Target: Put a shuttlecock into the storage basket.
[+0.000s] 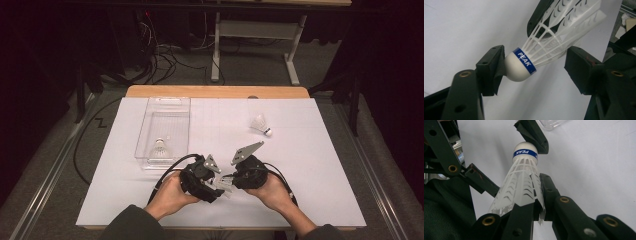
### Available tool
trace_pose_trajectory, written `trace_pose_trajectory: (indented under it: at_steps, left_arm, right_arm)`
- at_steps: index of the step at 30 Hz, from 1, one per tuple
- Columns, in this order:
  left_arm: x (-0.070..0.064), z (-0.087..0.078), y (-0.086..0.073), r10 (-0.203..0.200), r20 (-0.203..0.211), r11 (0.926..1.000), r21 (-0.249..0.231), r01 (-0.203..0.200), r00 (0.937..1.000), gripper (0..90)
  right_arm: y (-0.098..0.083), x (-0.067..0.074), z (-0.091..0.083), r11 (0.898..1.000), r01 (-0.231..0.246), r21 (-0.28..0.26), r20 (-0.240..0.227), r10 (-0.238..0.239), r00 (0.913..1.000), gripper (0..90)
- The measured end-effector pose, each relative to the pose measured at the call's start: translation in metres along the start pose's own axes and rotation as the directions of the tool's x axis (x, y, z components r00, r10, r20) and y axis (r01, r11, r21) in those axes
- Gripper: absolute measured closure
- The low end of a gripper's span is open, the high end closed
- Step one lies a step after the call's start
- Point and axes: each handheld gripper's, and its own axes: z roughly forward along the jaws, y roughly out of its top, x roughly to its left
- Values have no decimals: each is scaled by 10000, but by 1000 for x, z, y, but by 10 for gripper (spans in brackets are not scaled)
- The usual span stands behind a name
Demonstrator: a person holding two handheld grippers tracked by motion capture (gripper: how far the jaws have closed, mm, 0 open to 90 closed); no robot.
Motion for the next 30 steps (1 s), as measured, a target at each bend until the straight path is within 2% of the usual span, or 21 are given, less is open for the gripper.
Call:
trace_pose_trajectory:
  at_steps: [16, 30]
  left_arm:
    - [1, 2, 0, 57, 261, 9998, 188, -62, 9996, 358]
    - [1, 0, -2, 123, 14, 9991, 410, -123, 9999, 510]
  right_arm:
    - [1, 0, -1, 9999, 50, -97, -346, -53, 9994, 900]
    - [1, -1, 0, 9999, 39, -136, -241, -42, 9997, 887]
